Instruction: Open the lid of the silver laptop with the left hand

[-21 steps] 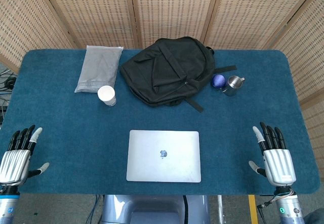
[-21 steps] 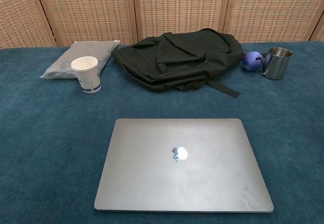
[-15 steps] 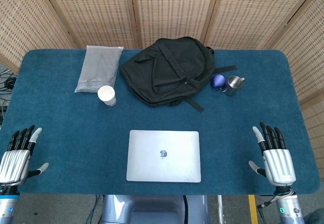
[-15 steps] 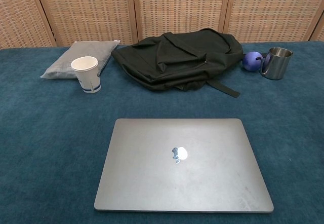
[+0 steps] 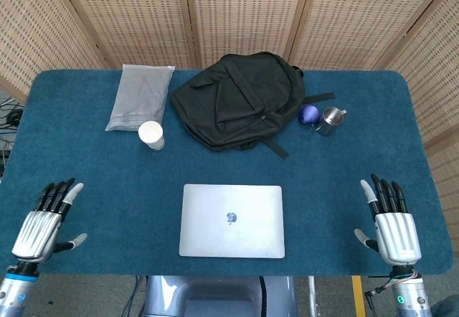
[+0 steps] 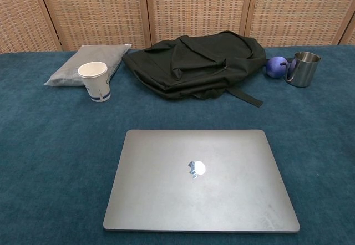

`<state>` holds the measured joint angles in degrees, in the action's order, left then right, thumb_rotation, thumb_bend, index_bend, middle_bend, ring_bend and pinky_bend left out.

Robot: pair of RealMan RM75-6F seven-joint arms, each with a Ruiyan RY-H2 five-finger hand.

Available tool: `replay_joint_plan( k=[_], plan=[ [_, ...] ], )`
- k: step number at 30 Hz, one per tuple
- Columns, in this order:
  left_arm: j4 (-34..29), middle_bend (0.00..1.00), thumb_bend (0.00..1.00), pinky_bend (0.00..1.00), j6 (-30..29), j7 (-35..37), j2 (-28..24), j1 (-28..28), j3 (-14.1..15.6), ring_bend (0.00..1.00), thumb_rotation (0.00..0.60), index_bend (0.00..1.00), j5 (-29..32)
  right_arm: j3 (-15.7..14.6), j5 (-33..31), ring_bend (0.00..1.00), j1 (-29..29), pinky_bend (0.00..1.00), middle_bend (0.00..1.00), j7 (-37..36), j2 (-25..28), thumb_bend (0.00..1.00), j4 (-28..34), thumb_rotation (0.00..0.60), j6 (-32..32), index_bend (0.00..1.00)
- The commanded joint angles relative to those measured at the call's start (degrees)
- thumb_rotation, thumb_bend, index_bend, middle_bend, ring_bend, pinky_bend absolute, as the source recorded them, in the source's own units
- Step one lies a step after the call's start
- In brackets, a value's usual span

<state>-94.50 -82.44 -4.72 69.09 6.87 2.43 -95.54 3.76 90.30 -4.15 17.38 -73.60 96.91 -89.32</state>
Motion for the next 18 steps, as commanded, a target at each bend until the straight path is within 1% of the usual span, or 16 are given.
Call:
replay_joint_plan(
  k=[1, 6, 8, 9, 12, 14, 18],
  plan=[
    [4.5, 0.00, 0.00, 0.00, 2.8, 3.9, 2.6, 5.5, 2.9, 0.00, 0.600, 0.00, -11.3, 0.0, 0.1, 0.00, 0.0, 0.00, 0.00, 0.3, 0.0, 0.00, -0.1, 0.600, 0.0, 0.00],
    [8.2, 0.00, 0.00, 0.00, 7.0, 4.8, 7.4, 12.4, 3.2, 0.00, 0.600, 0.00, -19.1, 0.1, -0.4, 0.00, -0.1, 0.00, 0.00, -0.5, 0.3, 0.00, -0.1, 0.600, 0.5, 0.00],
    [9.0, 0.00, 0.01, 0.00, 8.4, 5.8, 8.9, 14.6, 3.5, 0.00, 0.600, 0.00, -21.0, 0.1, -0.3, 0.00, -0.1, 0.00, 0.00, -0.8, 0.5, 0.00, 0.1, 0.600, 0.4, 0.00],
    [9.1, 0.00, 0.02, 0.00, 8.7, 6.0, 9.2, 15.0, 3.5, 0.00, 0.600, 0.00, -21.2, 0.1, -0.3, 0.00, -0.1, 0.00, 0.00, -0.9, 0.5, 0.00, 0.1, 0.600, 0.4, 0.00],
    [11.1, 0.00, 0.11, 0.00, 11.6, 6.5, 12.5, 18.8, 3.9, 0.00, 0.600, 0.00, -24.3, 0.2, -0.2, 0.00, -0.2, 0.00, 0.00, -1.5, 0.9, 0.00, 0.3, 0.600, 0.5, 0.00],
    [12.2, 0.00, 0.17, 0.00, 12.8, 7.2, 14.7, 20.6, 4.1, 0.00, 0.600, 0.00, -25.1, 0.2, -0.3, 0.00, -0.2, 0.00, 0.00, -1.8, 1.0, 0.00, 0.4, 0.600, 0.6, 0.00],
    [14.8, 0.00, 0.18, 0.00, 15.7, 6.3, 19.1, 23.8, 3.7, 0.00, 0.600, 0.00, -25.9, 0.3, -0.7, 0.00, -0.3, 0.00, 0.00, -2.5, 1.3, 0.00, 0.5, 0.600, 0.9, 0.00]
  ],
)
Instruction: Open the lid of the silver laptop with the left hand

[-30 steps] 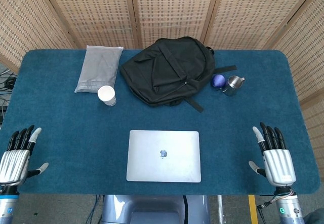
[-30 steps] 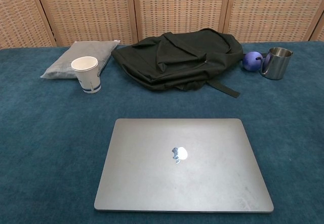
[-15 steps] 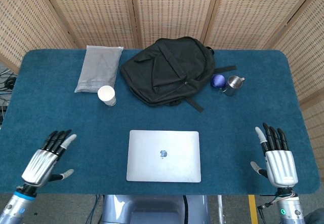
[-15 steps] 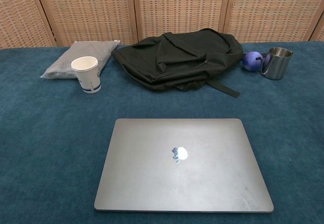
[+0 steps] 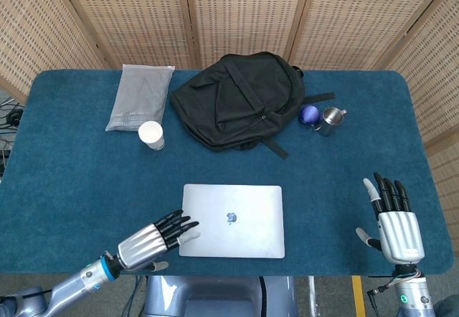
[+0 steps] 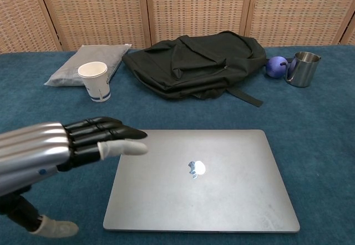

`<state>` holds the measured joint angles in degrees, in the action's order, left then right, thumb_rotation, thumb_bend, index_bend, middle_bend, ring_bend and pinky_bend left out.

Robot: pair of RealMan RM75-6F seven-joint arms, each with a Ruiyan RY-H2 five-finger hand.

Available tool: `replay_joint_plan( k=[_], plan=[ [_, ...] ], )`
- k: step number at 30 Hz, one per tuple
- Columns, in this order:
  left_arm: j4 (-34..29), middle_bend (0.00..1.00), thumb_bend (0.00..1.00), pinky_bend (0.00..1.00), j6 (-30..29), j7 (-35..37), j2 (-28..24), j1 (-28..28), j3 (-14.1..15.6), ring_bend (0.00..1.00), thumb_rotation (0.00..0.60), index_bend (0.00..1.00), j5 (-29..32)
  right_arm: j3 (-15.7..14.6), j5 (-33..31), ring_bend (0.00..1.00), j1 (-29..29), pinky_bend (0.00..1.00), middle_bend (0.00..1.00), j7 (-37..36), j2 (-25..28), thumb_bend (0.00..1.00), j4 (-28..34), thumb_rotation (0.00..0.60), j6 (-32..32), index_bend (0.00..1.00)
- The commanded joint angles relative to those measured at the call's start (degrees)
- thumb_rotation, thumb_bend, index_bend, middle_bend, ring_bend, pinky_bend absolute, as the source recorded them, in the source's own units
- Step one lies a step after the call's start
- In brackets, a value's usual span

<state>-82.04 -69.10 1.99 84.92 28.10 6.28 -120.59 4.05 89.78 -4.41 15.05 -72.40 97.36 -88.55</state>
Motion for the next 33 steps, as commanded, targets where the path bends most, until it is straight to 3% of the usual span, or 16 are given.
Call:
replay_joint_plan(
  k=[1, 14, 33],
  plan=[
    [2.9, 0.00, 0.18, 0.00, 2.9, -0.4, 4.3, 3.2, -0.2, 0.00, 0.600, 0.00, -0.8, 0.1, -0.2, 0.00, -0.1, 0.00, 0.00, -0.3, 0.2, 0.00, 0.0, 0.600, 0.2, 0.00],
    [11.2, 0.00, 0.24, 0.00, 6.8, -2.1, 17.5, 9.8, -2.4, 0.00, 0.600, 0.00, 1.9, 0.7, -1.5, 0.00, -0.3, 0.00, 0.00, -3.0, 0.9, 0.00, -0.3, 0.600, 0.7, 0.00],
    [15.4, 0.00, 0.30, 0.00, 12.2, -9.9, 26.1, 14.2, -4.2, 0.00, 0.600, 0.00, 9.1, 0.8, -1.6, 0.00, -0.1, 0.00, 0.00, -6.6, 2.6, 0.00, 0.1, 0.600, 0.6, 0.00]
  ],
)
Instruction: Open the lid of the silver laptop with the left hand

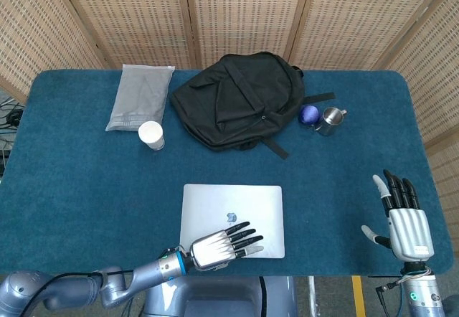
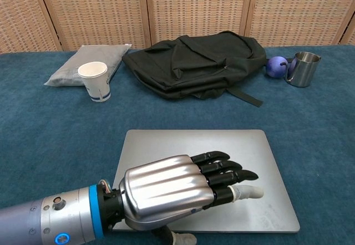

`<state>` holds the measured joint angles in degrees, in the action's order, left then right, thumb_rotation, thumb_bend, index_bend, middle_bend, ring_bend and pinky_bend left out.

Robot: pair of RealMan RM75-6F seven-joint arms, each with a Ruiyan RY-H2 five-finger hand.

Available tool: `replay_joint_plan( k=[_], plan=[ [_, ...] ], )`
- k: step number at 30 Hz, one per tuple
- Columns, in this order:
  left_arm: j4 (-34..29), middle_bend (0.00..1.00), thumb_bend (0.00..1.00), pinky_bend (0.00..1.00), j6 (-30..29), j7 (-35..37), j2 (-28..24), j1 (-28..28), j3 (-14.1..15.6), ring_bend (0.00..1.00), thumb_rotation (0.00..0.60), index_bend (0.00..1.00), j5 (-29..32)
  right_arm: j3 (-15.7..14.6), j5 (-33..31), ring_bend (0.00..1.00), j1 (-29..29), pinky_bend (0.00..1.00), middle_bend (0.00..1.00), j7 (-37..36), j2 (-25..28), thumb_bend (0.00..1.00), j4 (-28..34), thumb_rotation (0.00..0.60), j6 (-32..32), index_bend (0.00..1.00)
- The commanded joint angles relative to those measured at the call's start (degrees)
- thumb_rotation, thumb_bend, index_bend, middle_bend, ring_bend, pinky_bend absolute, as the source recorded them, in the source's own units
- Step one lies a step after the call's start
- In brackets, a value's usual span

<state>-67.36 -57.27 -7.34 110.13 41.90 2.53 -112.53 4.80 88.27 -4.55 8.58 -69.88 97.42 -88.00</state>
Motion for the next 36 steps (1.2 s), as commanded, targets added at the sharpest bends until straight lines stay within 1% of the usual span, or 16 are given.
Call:
replay_joint_plan(
  k=[1, 8, 19, 25, 31, 36],
  plan=[
    [1.0, 0.00, 0.30, 0.00, 0.5, -0.8, 1.1, 0.5, -0.6, 0.00, 0.600, 0.00, 1.5, 0.0, -0.2, 0.00, 0.0, 0.00, 0.00, -0.2, 0.1, 0.00, 0.0, 0.600, 0.1, 0.00],
    [2.8, 0.00, 0.30, 0.00, 0.9, -1.4, 3.2, 1.5, -1.0, 0.00, 0.600, 0.00, 3.9, 0.2, -0.4, 0.00, 0.0, 0.00, 0.00, -1.1, 0.5, 0.00, 0.1, 0.600, 0.0, 0.00],
    [4.7, 0.00, 0.30, 0.00, 0.1, -1.8, 5.7, 2.3, -0.1, 0.00, 0.600, 0.00, 5.9, 0.4, -0.8, 0.00, 0.0, 0.00, 0.00, -2.2, 1.0, 0.00, 0.1, 0.600, 0.2, 0.00],
    [5.3, 0.00, 0.35, 0.00, -0.5, -2.2, 6.4, 2.8, -0.1, 0.00, 0.600, 0.00, 6.8, 0.4, -1.0, 0.00, 0.0, 0.00, 0.00, -2.7, 1.1, 0.00, 0.0, 0.600, 0.3, 0.00],
    [5.5, 0.00, 0.38, 0.00, -0.7, -2.8, 6.3, 2.9, 0.0, 0.00, 0.600, 0.00, 7.5, 0.5, -1.2, 0.00, -0.1, 0.00, 0.00, -3.0, 1.3, 0.00, 0.1, 0.600, 0.4, 0.00],
    [5.5, 0.00, 0.42, 0.00, -1.3, -4.0, 6.3, 3.0, -0.6, 0.00, 0.600, 0.00, 8.2, 0.6, -1.4, 0.00, -0.1, 0.00, 0.00, -3.8, 1.6, 0.00, 0.1, 0.600, 0.5, 0.00]
  ],
)
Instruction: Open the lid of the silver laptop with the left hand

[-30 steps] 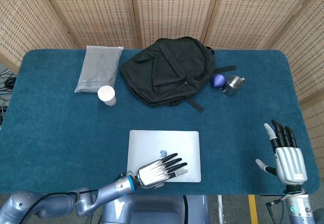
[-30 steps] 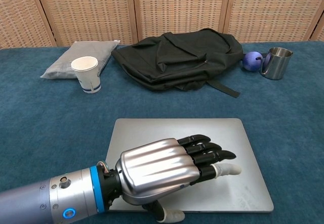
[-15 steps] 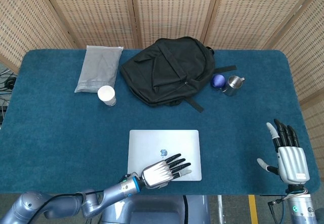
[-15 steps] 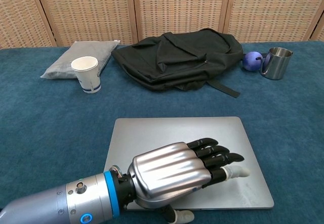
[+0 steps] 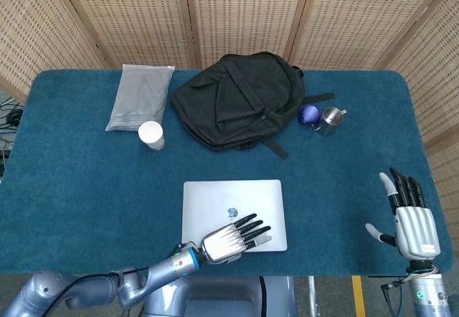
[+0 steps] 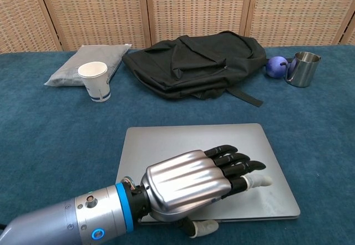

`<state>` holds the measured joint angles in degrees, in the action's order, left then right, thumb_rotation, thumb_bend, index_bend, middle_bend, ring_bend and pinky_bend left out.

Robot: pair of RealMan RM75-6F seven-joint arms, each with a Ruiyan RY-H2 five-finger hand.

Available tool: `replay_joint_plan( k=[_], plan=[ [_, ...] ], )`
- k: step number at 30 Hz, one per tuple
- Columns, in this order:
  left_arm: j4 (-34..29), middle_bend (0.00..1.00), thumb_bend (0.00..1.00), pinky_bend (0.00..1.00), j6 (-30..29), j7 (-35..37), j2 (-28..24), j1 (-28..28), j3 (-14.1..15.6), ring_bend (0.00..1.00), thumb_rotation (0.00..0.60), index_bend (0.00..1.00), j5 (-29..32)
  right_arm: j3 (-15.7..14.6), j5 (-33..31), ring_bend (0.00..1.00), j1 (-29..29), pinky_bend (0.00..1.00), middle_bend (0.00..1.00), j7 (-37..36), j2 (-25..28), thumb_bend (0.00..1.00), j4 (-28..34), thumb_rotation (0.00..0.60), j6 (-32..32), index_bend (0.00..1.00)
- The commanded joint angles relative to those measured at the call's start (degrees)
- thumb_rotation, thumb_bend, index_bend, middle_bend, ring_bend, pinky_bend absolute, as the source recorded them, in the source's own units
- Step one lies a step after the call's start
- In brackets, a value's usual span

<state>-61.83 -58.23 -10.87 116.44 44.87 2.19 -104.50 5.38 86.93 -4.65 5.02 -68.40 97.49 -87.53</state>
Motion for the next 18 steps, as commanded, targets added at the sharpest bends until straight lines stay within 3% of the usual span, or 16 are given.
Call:
replay_joint_plan(
  k=[1, 11, 18],
  plan=[
    [-0.1, 0.00, 0.44, 0.00, -0.5, -0.8, -0.1, 0.1, -0.5, 0.00, 0.600, 0.00, 0.4, 0.0, -0.1, 0.00, 0.0, 0.00, 0.00, -0.3, 0.1, 0.00, 0.0, 0.600, 0.0, 0.00],
    [-0.4, 0.00, 0.53, 0.00, -3.0, -6.3, 0.2, -1.0, -4.9, 0.00, 0.600, 0.00, 4.8, -0.1, 0.2, 0.00, 0.0, 0.00, 0.00, -0.6, 0.2, 0.00, 0.0, 0.600, -0.2, 0.00],
    [0.1, 0.00, 0.55, 0.00, -3.3, -12.0, 2.4, -3.4, -9.8, 0.00, 0.600, 0.00, 12.6, -0.2, 0.4, 0.00, 0.0, 0.00, 0.00, -0.6, 0.1, 0.00, -0.1, 0.600, -0.1, 0.00]
  ],
)
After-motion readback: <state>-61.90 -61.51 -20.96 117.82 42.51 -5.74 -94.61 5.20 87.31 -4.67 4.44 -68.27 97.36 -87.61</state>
